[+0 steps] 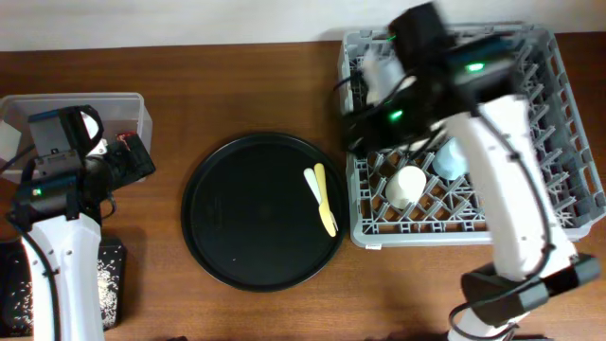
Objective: Sort waste into correct bins and load items into the dishwasher rack
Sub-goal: 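Grasp the yellow spoon on the black tray with the right gripper, then insert the yellow spoon upright into the rack's left side, then grasp the white fork on the black tray with the right gripper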
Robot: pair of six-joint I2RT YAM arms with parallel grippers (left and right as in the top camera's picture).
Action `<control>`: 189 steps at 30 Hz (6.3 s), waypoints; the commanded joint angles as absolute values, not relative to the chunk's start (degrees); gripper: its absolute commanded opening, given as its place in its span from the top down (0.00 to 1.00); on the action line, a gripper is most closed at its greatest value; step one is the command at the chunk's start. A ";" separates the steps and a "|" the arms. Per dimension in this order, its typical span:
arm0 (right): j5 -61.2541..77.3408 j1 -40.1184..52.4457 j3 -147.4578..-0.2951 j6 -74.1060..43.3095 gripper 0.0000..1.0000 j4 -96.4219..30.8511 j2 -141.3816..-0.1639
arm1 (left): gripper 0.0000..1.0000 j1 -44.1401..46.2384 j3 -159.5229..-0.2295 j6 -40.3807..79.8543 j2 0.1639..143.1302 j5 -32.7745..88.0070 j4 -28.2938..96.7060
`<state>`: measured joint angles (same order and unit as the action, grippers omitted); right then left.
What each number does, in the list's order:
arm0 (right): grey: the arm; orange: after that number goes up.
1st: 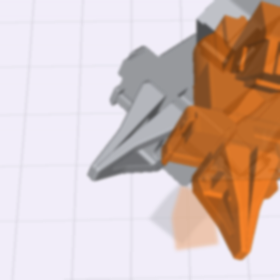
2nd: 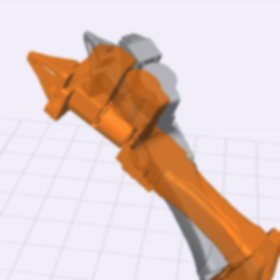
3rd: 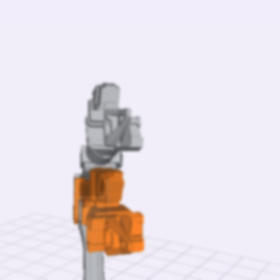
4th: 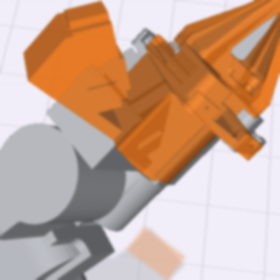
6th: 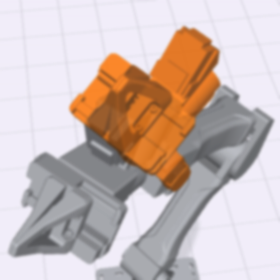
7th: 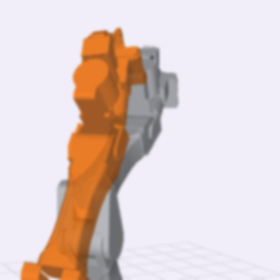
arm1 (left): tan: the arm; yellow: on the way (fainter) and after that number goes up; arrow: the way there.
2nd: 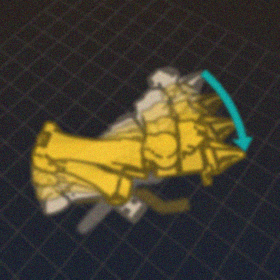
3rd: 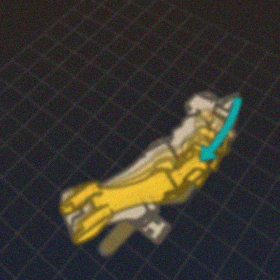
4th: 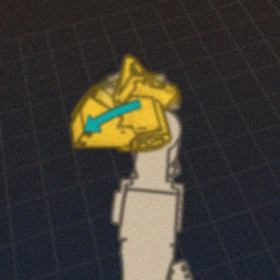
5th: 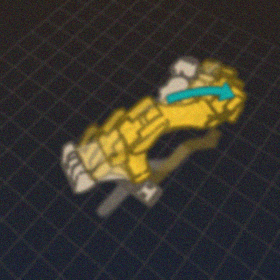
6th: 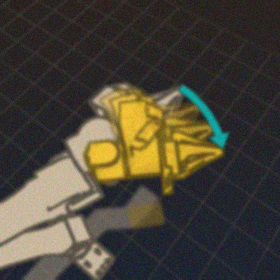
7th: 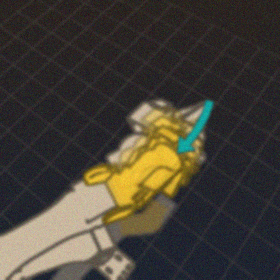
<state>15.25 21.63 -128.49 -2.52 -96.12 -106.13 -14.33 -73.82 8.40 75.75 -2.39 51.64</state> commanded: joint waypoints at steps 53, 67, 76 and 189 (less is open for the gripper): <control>-2.00 39.05 -76.93 -21.47 0.45 -51.55 -111.02 | 0.01 -14.41 -74.30 8.12 75.29 -2.42 51.72; -3.29 39.05 -73.23 -21.47 0.56 -47.70 -111.02 | 0.01 -14.41 -74.30 8.12 75.29 -2.42 51.72; -3.57 39.03 -72.73 -21.41 0.56 -46.26 -110.93 | 0.01 -14.41 -74.30 8.12 75.29 -2.42 51.72; -6.96 13.89 -91.15 -12.21 0.94 -69.60 -96.79 | 0.01 -14.41 -74.30 8.12 75.29 -2.42 51.72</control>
<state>-3.57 14.98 -79.57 -13.43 -65.01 -97.76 -14.33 -73.82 8.40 75.75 -2.39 51.81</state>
